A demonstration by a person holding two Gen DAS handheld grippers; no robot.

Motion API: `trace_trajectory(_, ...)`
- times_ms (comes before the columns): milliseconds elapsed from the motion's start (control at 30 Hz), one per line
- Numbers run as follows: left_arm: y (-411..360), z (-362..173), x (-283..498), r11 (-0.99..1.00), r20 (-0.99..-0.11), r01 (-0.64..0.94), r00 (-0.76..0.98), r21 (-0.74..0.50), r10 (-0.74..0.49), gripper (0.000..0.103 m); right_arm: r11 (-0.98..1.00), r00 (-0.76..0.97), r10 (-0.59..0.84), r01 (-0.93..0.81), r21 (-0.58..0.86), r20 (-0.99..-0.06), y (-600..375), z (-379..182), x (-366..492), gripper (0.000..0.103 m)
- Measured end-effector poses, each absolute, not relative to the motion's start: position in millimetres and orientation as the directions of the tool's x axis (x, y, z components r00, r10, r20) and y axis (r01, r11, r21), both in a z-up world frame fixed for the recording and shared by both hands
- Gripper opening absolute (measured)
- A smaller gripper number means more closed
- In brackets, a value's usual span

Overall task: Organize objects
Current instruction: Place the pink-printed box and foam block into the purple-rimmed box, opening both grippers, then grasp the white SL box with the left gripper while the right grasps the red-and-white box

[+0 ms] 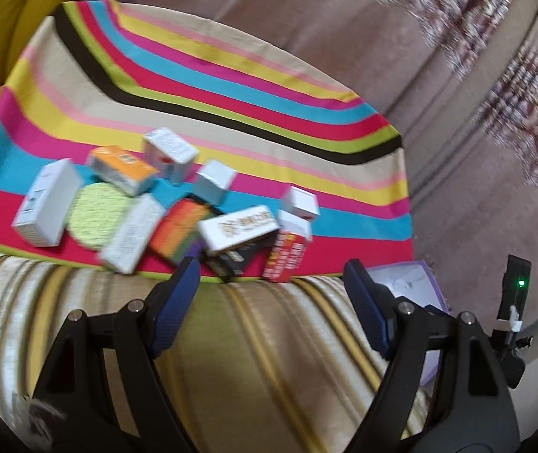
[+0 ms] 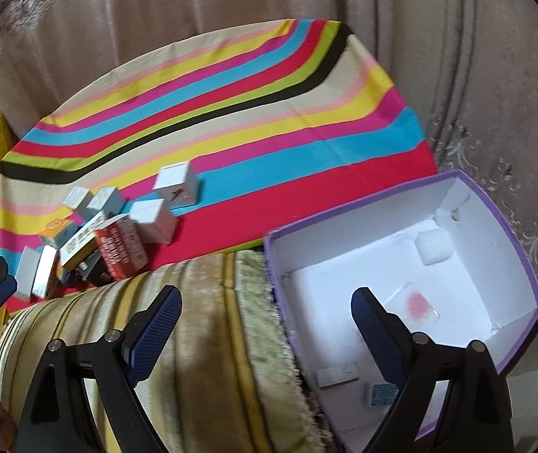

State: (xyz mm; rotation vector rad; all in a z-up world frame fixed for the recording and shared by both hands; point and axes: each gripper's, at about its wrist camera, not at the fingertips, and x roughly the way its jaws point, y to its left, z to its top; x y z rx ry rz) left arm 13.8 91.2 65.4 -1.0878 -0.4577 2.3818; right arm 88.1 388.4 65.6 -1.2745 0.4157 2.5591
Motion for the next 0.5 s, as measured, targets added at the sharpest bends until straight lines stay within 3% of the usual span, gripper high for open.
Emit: trace_trajectory(500,14.2,45.9,2.2,-0.881,-0.663,-0.104,-0.619,-0.461,0.421,0.079,-0.960,-0.576,-0.033,-0.209,0.186,-0.817,348.5,57.5,57.3,0.093)
